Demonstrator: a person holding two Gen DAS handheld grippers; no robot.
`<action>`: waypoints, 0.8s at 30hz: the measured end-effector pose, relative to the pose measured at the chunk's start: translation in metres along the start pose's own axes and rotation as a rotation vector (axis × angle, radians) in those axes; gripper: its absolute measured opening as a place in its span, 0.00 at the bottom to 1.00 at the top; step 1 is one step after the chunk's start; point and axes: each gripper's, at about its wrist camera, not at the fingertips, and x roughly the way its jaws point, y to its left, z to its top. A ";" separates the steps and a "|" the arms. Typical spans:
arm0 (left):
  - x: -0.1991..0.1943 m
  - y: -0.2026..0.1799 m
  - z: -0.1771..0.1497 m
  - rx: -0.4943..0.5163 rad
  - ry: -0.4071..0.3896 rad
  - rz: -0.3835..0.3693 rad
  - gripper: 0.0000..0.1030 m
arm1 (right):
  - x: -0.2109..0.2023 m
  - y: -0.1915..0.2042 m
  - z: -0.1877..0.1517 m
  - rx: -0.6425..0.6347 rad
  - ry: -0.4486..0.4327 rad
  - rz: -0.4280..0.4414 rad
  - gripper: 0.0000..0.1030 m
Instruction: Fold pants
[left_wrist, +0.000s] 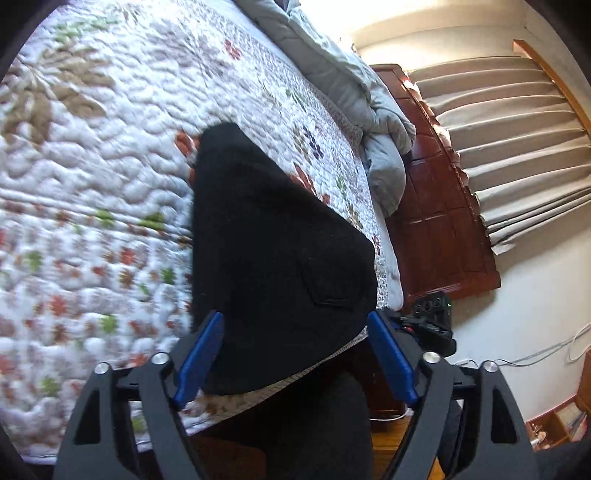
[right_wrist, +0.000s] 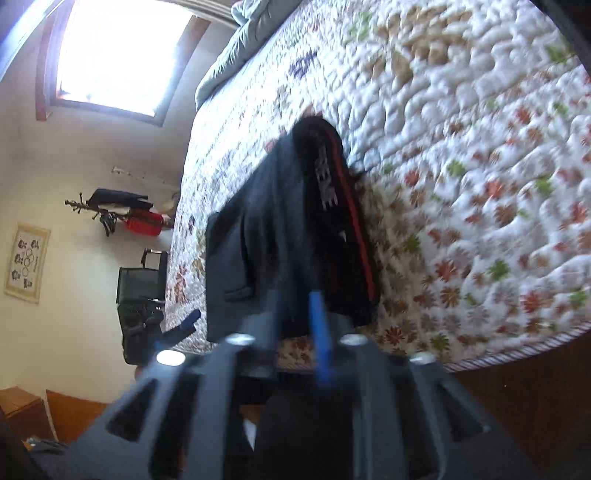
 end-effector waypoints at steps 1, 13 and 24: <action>-0.005 0.002 0.002 0.003 -0.002 0.014 0.85 | -0.005 0.003 0.003 -0.007 -0.009 -0.027 0.57; 0.007 0.048 0.045 -0.163 0.090 -0.075 0.87 | 0.034 -0.002 0.050 0.054 0.104 -0.072 0.89; 0.050 0.064 0.061 -0.204 0.167 -0.081 0.87 | 0.087 -0.006 0.066 0.055 0.193 -0.036 0.90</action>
